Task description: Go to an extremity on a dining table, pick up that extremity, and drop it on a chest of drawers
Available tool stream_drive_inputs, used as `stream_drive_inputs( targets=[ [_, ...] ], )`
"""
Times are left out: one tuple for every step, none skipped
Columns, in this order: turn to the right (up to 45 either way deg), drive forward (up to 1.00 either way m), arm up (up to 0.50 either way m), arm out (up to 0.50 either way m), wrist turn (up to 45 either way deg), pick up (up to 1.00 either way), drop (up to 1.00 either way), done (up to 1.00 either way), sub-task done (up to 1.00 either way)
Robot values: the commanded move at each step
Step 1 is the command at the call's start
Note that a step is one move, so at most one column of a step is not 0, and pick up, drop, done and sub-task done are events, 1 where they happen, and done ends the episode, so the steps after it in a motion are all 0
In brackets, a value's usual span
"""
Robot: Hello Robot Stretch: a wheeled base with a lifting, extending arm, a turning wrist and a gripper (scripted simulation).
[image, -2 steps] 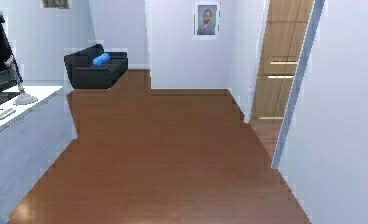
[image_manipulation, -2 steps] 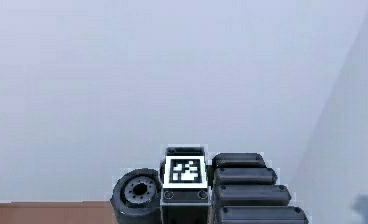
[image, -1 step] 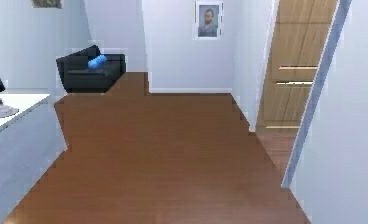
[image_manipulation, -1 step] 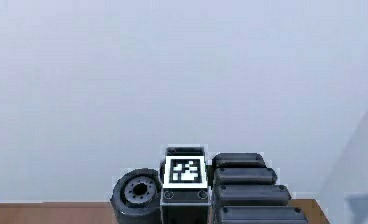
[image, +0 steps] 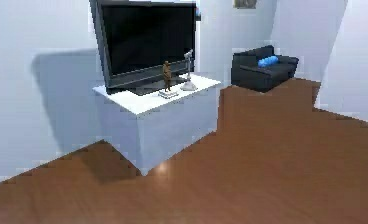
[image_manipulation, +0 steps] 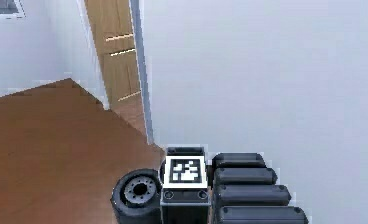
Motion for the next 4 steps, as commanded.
stream_drive_inputs(
  targets=[
    [-27.0, 0.0, 0.0, 0.0, 0.0, 0.0, 0.0, 0.0, 0.0],
    [0.0, 0.1, 0.0, 0.0, 0.0, 0.0, 0.0, 0.0, 0.0],
    [45.0, 0.0, 0.0, 0.0, 0.0, 0.0, 0.0, 0.0, 0.0],
    [12.0, 0.0, 0.0, 0.0, 0.0, 0.0, 0.0, 0.0, 0.0]
  ],
)
